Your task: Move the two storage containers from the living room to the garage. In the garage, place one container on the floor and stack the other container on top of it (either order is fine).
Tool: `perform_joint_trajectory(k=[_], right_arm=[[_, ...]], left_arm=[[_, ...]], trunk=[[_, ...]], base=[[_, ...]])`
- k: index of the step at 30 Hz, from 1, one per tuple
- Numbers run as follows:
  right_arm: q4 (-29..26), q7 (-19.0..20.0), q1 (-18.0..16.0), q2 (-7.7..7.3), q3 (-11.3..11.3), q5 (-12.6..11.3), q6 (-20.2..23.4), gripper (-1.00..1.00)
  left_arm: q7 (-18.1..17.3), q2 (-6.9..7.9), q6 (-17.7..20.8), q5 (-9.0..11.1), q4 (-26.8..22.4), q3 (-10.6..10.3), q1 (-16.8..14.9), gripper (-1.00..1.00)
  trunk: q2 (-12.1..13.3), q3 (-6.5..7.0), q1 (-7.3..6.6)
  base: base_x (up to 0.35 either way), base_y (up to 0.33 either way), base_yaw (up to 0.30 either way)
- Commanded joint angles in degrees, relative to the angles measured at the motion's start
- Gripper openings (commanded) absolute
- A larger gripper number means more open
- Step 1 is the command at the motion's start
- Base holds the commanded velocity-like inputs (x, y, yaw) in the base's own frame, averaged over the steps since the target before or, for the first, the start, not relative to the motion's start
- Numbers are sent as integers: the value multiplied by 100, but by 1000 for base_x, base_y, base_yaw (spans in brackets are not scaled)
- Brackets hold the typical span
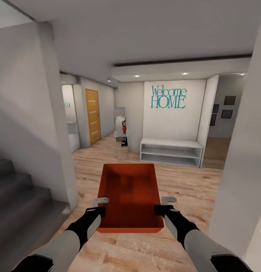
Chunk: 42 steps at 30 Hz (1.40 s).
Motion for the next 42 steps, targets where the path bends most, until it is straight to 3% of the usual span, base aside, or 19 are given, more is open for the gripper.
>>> perform_joint_trajectory(k=[1,28,42], right_arm=[[4,9,2,-33,-68,-77,33,-100],[6,9,2,-31,-68,-77,29,-100],[6,9,2,-41,-77,-83,24,-100]], left_arm=[[40,114,28,-41,-40,61,-3,-100],[40,123,19,-34,-26,61,-3,-100],[40,123,19,-32,-27,61,-3,-100]], trunk=[[-4,-2,5],[-4,-2,5],[-4,-2,5]], base=[[324,0,0],[324,0,2],[324,0,167]])
